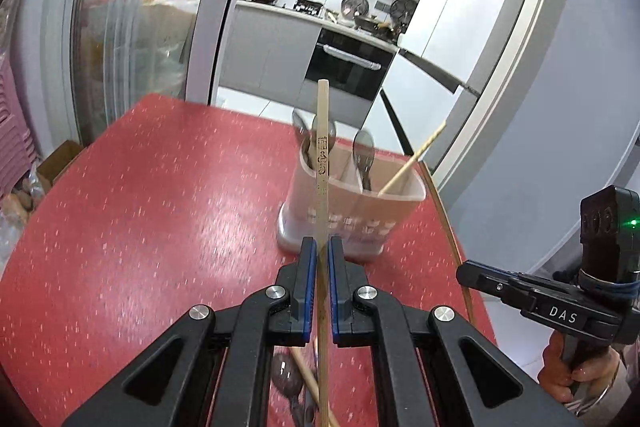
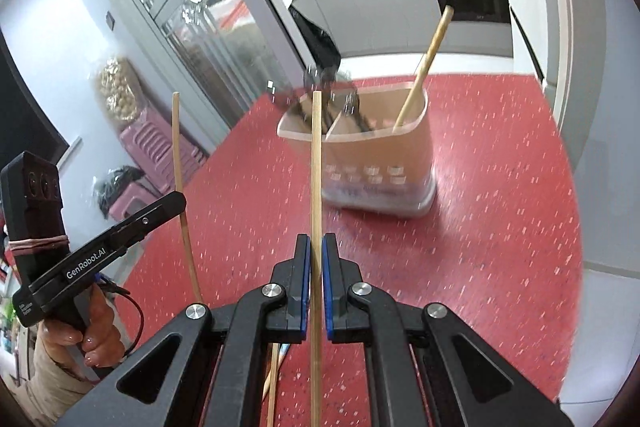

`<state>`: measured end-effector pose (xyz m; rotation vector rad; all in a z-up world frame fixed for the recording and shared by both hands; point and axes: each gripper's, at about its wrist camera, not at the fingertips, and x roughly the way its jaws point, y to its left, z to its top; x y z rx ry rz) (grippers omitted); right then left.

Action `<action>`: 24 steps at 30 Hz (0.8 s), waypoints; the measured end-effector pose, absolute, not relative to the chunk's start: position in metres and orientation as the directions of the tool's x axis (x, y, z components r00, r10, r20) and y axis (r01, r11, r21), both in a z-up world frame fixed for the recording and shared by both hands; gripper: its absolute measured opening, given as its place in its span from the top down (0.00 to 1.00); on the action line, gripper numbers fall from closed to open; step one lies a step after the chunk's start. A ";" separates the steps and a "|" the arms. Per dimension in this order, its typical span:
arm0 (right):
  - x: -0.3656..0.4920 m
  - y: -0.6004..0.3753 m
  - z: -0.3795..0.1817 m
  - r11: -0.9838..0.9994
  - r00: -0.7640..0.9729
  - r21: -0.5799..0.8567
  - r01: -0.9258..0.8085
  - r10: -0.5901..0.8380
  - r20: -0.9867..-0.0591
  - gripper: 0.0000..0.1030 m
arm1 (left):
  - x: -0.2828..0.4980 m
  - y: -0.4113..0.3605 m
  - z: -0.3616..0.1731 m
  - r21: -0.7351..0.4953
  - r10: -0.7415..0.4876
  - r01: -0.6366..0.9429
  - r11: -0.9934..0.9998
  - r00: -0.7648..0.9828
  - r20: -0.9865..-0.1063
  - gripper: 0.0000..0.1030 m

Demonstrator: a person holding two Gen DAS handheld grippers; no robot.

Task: Organize utensils
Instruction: 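Carry both chopsticks to the beige holder and open both tools to drop them in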

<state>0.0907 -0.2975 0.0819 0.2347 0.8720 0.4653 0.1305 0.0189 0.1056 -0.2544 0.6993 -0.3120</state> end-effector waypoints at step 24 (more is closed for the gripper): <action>0.215 -0.296 0.138 0.903 0.756 0.323 -0.284 0.418 -0.504 0.94 | 0.257 -0.016 0.161 -0.283 -0.338 0.230 0.931 0.837 -0.431 0.70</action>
